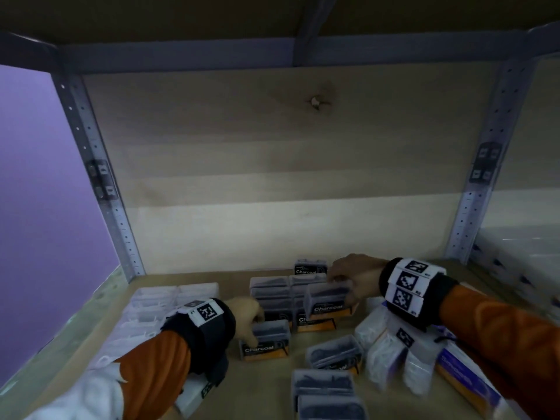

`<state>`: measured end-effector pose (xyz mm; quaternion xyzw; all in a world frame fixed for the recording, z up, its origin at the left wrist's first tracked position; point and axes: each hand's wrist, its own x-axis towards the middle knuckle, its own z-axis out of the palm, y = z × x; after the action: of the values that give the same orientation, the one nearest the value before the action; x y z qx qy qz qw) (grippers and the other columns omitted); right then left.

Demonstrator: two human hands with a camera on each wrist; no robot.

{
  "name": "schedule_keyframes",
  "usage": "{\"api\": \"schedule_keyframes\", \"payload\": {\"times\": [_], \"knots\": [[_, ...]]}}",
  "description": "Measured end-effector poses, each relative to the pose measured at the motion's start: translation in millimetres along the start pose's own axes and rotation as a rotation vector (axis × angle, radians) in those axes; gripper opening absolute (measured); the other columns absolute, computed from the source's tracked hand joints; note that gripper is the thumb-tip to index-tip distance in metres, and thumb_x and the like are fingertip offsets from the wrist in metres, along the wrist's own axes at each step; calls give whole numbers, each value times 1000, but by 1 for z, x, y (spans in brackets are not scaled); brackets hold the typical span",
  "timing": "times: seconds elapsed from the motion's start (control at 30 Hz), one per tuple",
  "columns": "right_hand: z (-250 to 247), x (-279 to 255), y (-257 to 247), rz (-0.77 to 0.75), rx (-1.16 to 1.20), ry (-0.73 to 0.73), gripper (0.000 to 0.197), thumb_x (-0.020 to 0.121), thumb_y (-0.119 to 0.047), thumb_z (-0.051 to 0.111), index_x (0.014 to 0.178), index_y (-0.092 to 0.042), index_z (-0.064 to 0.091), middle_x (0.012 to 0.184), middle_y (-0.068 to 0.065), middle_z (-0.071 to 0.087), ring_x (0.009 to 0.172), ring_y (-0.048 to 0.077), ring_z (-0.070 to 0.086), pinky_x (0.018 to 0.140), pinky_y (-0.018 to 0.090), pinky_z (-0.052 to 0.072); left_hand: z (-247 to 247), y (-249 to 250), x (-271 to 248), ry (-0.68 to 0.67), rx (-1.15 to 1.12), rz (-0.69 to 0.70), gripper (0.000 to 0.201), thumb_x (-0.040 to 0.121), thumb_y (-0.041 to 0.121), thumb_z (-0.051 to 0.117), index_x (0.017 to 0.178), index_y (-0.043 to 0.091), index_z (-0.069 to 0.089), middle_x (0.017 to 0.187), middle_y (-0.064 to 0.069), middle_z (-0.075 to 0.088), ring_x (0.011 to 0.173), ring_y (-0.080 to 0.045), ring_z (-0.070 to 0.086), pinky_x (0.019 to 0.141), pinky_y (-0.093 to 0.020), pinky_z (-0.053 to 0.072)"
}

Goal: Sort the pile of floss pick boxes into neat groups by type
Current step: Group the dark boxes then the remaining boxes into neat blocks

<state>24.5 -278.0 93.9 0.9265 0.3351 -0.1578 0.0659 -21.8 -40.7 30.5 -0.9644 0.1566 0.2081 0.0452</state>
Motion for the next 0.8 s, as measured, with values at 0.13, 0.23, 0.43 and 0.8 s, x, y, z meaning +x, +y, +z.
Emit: {"api": "schedule_keyframes", "payload": {"times": [0.13, 0.23, 0.43, 0.8], "knots": [[13, 9, -10, -28, -5, -60, 56, 90, -24, 62, 140, -11, 40, 141, 9, 41, 124, 26, 44, 99, 31, 40, 0, 3, -1, 19, 8, 0, 45, 85, 23, 64, 125, 4, 56, 112, -8, 59, 100, -24, 57, 68, -27, 36], [22, 14, -14, -25, 49, -81, 57, 90, -22, 62, 141, -9, 39, 142, 9, 41, 126, 26, 43, 99, 29, 40, 1, 6, 0, 34, 23, 1, 48, 86, 22, 64, 130, 6, 52, 126, -12, 57, 112, -28, 56, 73, -26, 36], [32, 26, -28, -14, 12, -154, 51, 89, -17, 62, 135, -2, 46, 137, 15, 48, 121, 31, 50, 96, 37, 44, 1, 9, 0, 41, 16, -11, 37, 85, 19, 64, 118, 3, 59, 110, -14, 60, 89, -22, 53, 71, -31, 39], [39, 37, -35, 19, -145, -218, 48, 90, -16, 62, 130, 8, 48, 130, 27, 53, 115, 40, 55, 92, 46, 50, -1, 15, 5, 58, 21, 24, 46, 87, 21, 64, 128, 4, 53, 127, -14, 56, 112, -30, 56, 86, -35, 46]]}}
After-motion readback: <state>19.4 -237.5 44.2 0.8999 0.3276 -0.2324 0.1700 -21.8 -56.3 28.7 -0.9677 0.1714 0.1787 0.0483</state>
